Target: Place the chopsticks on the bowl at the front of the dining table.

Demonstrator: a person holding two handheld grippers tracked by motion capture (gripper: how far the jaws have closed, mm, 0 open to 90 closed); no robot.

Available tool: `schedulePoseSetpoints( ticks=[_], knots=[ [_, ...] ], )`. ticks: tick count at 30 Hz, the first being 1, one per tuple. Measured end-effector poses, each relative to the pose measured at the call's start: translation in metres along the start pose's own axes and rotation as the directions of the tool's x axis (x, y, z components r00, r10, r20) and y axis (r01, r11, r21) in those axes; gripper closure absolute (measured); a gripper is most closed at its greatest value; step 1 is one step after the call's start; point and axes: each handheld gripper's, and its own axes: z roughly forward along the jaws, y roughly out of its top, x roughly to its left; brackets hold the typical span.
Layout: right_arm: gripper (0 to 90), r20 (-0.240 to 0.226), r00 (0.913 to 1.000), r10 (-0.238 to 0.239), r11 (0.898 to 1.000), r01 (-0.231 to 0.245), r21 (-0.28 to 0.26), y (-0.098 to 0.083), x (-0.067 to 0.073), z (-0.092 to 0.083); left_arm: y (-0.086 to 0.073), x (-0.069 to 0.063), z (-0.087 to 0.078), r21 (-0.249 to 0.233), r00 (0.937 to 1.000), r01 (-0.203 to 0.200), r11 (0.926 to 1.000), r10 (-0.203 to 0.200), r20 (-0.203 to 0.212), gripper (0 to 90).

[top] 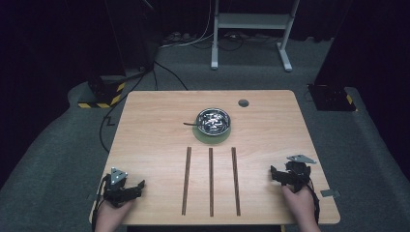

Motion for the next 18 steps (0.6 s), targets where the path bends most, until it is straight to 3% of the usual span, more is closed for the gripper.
schedulePoseSetpoints(
  ticks=[15, 18],
  knots=[
    [9.9, -0.004, 1.0, -0.007, 1.0, 0.007, -0.003, -0.0004, -0.0005, 0.0, 0.0, 0.0, 0.0, 0.0, 1.0, 0.0, 1.0, 0.0, 0.0, 16.7],
    [10.5, -0.024, 0.9997, 0.004, 1.0, -0.004, 0.007, -0.0001, -0.0023, -0.0017, 0.0001, 0.0, 0.0, 0.0, 1.0, 0.0, 1.0, 0.0, 0.0, 16.7]
  ],
)
